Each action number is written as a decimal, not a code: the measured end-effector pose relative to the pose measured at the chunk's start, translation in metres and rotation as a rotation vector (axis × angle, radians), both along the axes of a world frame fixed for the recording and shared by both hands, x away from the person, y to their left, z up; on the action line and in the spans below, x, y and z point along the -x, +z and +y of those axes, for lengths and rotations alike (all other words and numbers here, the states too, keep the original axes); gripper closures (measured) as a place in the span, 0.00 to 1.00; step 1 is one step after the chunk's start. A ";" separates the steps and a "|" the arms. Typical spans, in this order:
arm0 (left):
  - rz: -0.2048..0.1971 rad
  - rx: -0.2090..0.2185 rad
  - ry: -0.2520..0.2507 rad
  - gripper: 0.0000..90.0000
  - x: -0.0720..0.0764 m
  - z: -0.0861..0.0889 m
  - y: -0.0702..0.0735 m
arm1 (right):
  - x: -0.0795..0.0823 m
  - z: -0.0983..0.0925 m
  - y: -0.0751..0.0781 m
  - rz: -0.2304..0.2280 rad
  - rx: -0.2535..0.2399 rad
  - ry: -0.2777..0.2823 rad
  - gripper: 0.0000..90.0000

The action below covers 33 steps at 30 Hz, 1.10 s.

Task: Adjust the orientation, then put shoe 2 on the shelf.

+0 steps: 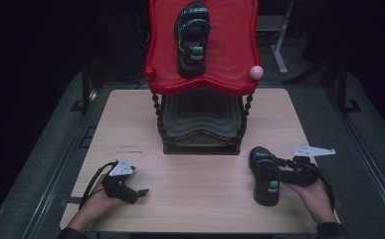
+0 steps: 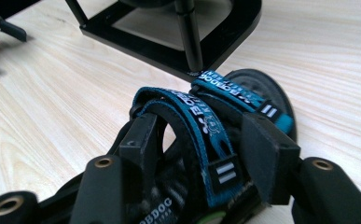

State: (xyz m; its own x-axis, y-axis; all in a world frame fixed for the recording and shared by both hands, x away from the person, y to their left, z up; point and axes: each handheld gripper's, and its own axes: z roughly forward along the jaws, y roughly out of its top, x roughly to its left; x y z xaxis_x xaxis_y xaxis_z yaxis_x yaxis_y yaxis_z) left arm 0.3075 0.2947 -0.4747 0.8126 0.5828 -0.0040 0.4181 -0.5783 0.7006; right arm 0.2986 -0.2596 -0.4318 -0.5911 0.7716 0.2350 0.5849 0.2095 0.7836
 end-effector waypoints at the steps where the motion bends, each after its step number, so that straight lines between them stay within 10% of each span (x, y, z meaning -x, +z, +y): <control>1: 0.000 0.000 0.000 0.00 0.000 0.000 0.000 | -0.001 0.002 -0.001 -0.001 0.006 0.005 0.53; 18: 0.000 0.001 0.000 0.00 0.000 0.000 0.000 | -0.004 -0.009 0.000 -0.053 -0.064 0.039 0.74; 33: 0.000 -0.001 -0.001 0.00 0.000 0.000 0.000 | -0.005 -0.009 0.043 -0.112 -0.118 0.064 0.74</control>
State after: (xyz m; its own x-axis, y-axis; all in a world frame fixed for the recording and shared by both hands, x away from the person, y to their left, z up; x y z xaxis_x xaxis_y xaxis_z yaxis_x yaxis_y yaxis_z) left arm 0.3076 0.2948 -0.4746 0.8134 0.5816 -0.0036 0.4175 -0.5797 0.6998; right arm 0.3034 -0.2684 -0.3883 -0.6661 0.7023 0.2513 0.4806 0.1465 0.8646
